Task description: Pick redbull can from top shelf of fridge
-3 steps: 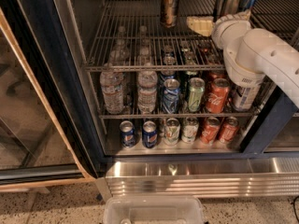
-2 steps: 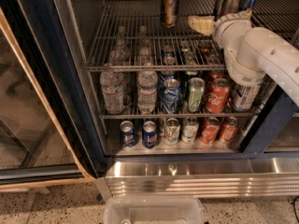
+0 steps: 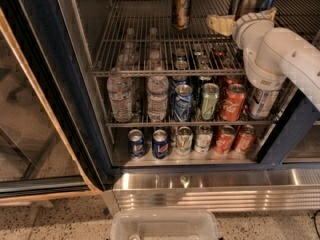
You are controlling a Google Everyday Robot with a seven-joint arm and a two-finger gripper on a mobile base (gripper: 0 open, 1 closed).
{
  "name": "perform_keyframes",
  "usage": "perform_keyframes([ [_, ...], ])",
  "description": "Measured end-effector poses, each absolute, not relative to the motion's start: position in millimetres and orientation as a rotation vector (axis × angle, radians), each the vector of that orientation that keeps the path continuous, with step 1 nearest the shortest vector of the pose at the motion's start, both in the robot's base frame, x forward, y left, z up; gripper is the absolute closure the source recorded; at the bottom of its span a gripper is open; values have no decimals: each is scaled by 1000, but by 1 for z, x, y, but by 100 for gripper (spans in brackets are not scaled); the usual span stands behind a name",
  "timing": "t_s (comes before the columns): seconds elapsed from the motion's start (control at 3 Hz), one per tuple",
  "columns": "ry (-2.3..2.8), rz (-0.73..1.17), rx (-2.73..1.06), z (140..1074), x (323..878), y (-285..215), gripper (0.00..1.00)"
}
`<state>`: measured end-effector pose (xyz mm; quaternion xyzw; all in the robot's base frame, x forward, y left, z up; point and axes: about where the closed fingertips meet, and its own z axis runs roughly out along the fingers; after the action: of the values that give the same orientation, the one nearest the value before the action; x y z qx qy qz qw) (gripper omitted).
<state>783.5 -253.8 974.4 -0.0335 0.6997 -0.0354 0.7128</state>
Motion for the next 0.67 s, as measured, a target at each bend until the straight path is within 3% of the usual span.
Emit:
perform_keyframes([
  [0.67,1542,-113,-38,977,793,-263,11],
])
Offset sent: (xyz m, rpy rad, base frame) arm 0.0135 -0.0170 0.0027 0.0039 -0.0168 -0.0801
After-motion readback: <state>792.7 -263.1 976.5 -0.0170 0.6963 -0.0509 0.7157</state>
